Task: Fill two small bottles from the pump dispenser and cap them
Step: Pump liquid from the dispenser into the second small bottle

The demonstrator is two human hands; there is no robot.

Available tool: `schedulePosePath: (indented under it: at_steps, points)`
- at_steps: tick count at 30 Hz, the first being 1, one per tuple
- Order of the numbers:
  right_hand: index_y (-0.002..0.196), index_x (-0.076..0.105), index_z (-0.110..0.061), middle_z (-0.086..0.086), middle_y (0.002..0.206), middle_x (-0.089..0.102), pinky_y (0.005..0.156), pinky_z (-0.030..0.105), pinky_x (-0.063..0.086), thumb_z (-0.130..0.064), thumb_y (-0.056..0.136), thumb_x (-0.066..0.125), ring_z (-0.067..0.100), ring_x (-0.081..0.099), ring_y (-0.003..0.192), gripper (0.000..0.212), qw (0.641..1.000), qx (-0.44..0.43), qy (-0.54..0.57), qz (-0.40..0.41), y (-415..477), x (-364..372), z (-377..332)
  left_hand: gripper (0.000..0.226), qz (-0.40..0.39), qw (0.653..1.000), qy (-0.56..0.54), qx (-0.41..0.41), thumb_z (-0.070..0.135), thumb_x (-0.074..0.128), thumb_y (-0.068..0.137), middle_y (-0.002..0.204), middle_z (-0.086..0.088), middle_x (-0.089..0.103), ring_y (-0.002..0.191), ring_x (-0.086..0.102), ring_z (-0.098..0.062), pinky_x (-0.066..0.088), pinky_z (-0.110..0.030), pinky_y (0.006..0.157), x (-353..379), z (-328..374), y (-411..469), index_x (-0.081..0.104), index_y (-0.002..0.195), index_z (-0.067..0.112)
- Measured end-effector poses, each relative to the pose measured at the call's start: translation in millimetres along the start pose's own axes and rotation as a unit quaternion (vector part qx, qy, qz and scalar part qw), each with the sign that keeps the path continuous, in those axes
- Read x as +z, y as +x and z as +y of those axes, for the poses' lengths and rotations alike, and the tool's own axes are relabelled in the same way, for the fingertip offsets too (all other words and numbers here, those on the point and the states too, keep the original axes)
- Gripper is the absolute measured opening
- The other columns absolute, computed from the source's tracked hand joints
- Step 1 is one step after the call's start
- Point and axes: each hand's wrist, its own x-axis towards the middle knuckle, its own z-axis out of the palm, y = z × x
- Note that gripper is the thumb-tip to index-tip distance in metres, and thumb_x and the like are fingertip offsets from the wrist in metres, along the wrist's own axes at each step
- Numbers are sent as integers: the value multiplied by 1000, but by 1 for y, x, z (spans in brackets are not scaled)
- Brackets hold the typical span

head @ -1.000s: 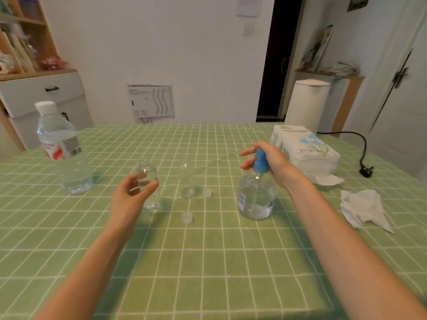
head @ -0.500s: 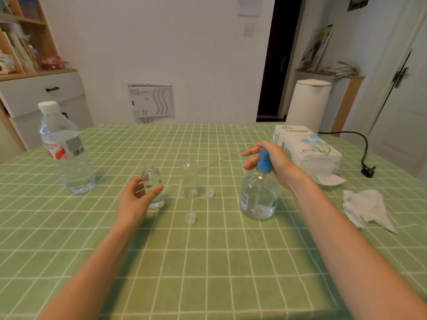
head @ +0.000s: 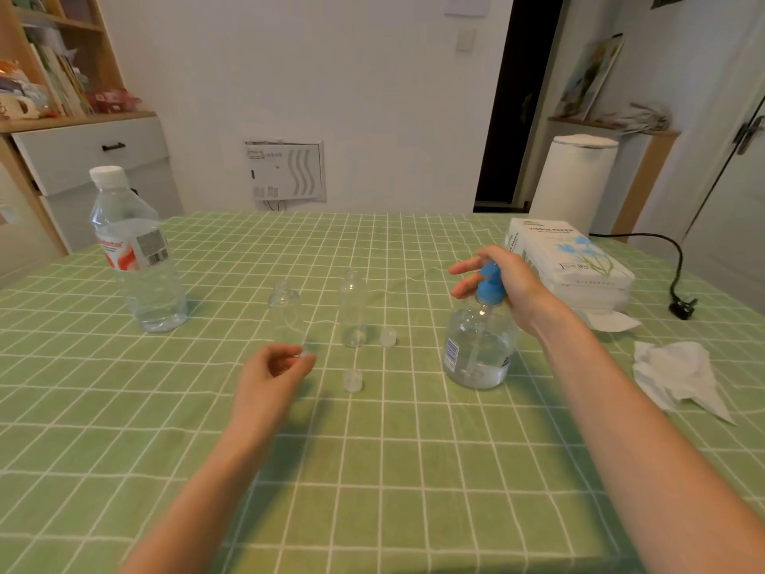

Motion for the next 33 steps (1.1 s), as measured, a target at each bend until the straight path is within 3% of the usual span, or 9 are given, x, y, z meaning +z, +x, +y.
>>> schedulePosePath:
  at_steps: [2,7,11,13,16,21,27,30,33]
  points:
    - [86,70,-12,5,60,71,68,29,45,-30,96,31,12,66,61,44,1000,0,1,1,0,0,0,20,-35,999,6,12,18,64,85,97,-1,63,88,60,-14,47,-21,74,12,6,-5,59,105,14]
    - [87,70,-11,6,61,71,67,28,46,-31,97,31,9,67,58,45,1000,-3,2,3,1,-1,1,61,-74,996,48,21,29,61,88,139,-9,42,120,45,-18,37,-31,98,55,22,10,32,138,8]
    - [86,70,-13,5,62,72,70,30,47,-32,97,31,13,66,63,45,1000,-5,-4,-3,1,-1,0,73,-52,996,66,-19,30,64,86,142,-17,37,128,40,-30,33,-42,108,80,24,42,23,138,0]
    - [86,70,-13,5,63,72,69,30,46,-33,97,31,13,66,63,45,1000,-3,-2,-5,0,-2,0,70,-43,996,66,-32,29,64,86,138,-18,42,125,43,-32,36,-45,106,89,22,54,26,137,0]
    - [87,70,-13,5,63,72,69,30,46,-33,97,30,12,65,62,45,1000,1,-2,-8,-1,-2,0,58,-24,998,57,-22,24,60,89,138,-14,42,123,46,-30,37,-34,99,98,18,62,32,135,4]
    - [88,70,-13,3,62,72,70,30,46,-33,98,30,13,65,65,46,1000,-2,-5,-13,-1,-1,0,51,-14,998,60,17,23,56,92,143,-7,41,131,39,-24,32,-38,107,97,19,64,35,135,8]
    - [87,71,-14,4,63,72,66,28,45,-33,97,30,12,65,65,46,1000,3,-4,-10,-1,-1,1,37,-87,990,2,115,27,64,85,117,-1,57,109,54,-13,42,-23,91,90,44,28,49,117,16]
    - [87,71,-14,4,63,72,65,28,45,-32,97,30,11,65,64,46,1000,9,-7,-9,-1,-1,0,35,-147,984,9,99,29,69,80,102,-2,61,93,58,-11,49,-16,74,94,48,6,54,109,17]
    - [87,70,-12,3,61,70,58,25,44,-32,96,30,7,62,56,45,1000,7,-4,-5,-3,-1,-2,32,-210,975,17,71,34,72,76,91,-1,61,74,57,-10,50,-20,62,102,45,-9,57,100,21]
